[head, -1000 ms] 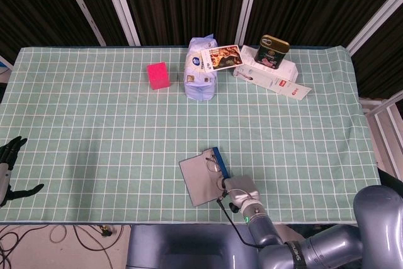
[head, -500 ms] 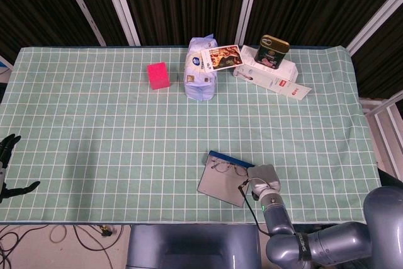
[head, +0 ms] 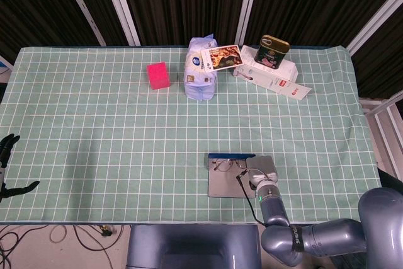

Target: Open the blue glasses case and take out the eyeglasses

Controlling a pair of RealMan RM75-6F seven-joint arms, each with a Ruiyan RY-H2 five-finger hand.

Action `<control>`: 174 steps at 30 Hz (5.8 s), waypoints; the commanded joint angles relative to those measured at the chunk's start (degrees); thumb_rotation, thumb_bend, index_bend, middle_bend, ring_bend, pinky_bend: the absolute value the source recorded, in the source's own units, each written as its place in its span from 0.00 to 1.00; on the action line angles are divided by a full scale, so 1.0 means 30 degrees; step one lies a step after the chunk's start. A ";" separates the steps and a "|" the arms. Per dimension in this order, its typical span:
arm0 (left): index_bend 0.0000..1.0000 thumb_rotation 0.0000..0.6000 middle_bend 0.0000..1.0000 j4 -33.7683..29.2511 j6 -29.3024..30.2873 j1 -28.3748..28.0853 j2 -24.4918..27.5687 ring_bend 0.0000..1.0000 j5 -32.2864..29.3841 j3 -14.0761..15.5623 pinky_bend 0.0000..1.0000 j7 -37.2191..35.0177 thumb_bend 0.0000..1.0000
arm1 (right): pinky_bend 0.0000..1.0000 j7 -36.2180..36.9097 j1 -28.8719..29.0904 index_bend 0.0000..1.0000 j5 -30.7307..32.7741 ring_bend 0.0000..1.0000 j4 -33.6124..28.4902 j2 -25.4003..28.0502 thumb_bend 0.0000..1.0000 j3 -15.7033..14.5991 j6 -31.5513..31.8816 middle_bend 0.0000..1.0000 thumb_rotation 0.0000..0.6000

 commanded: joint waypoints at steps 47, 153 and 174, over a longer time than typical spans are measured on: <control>0.00 1.00 0.00 0.0186 0.0091 0.0024 -0.0226 0.00 0.0076 0.0051 0.00 0.0715 0.00 | 1.00 0.2137 -0.0833 0.34 -0.3074 0.98 0.2447 -0.1068 0.48 0.1613 -0.1788 0.91 1.00; 0.00 1.00 0.00 0.0071 -0.0177 -0.0046 -0.0182 0.00 -0.0001 0.0035 0.00 0.0486 0.00 | 1.00 0.6784 -0.2020 0.51 -0.6948 0.98 0.6290 -0.4624 0.56 0.3809 -0.1562 0.91 1.00; 0.00 1.00 0.00 0.0080 -0.0106 -0.0039 -0.0216 0.00 0.0074 0.0035 0.00 0.0424 0.00 | 1.00 0.9882 -0.3330 0.51 -1.3600 0.98 0.9921 -0.7388 0.56 0.2686 -0.0430 0.91 1.00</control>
